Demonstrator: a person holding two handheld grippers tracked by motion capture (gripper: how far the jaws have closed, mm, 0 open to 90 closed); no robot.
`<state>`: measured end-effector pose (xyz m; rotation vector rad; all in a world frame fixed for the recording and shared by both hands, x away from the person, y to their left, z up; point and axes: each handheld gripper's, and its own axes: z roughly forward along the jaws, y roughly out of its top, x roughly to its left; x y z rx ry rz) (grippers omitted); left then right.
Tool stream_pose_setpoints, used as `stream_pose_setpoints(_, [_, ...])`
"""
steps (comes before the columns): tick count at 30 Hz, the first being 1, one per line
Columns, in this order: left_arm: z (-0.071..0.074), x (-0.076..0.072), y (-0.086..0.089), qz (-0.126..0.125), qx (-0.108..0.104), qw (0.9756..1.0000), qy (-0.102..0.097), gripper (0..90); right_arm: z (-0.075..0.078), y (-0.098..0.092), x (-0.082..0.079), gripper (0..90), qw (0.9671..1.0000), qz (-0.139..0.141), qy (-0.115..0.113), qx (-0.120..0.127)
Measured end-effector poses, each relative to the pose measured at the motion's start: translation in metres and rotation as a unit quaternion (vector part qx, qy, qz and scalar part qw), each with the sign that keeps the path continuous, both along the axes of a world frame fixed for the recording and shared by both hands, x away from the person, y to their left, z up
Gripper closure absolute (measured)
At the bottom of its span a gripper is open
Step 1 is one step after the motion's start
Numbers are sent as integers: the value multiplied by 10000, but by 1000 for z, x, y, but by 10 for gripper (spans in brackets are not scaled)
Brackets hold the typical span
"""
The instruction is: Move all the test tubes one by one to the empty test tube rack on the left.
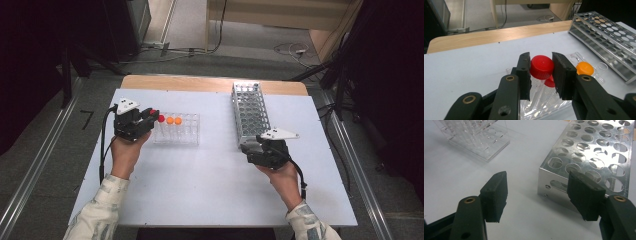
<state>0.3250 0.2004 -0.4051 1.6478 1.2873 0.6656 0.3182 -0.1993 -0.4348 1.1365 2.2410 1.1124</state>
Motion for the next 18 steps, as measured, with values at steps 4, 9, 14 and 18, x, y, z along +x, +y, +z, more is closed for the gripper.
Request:
stream_pose_setpoints(4, [1, -1, 2, 33, -62, 10000, 5, 662, -1, 0, 0, 314, 10000, -2, 5, -12])
stream_pose_setpoints(9, [2, -2, 4, 32, -102, 9999, -5, 660, 0, -1, 0, 314, 10000, -2, 1, -12])
stream_pose_setpoints(14, [2, -3, 4, 6, -127, 9999, -5, 632, -1, -1, 0, 314, 10000, -15, 7, -9])
stream_pose_setpoints(18, [3, -5, 5, 8, -153, 9999, 14, 587, -2, -4, 1, 314, 10000, -43, 15, 2])
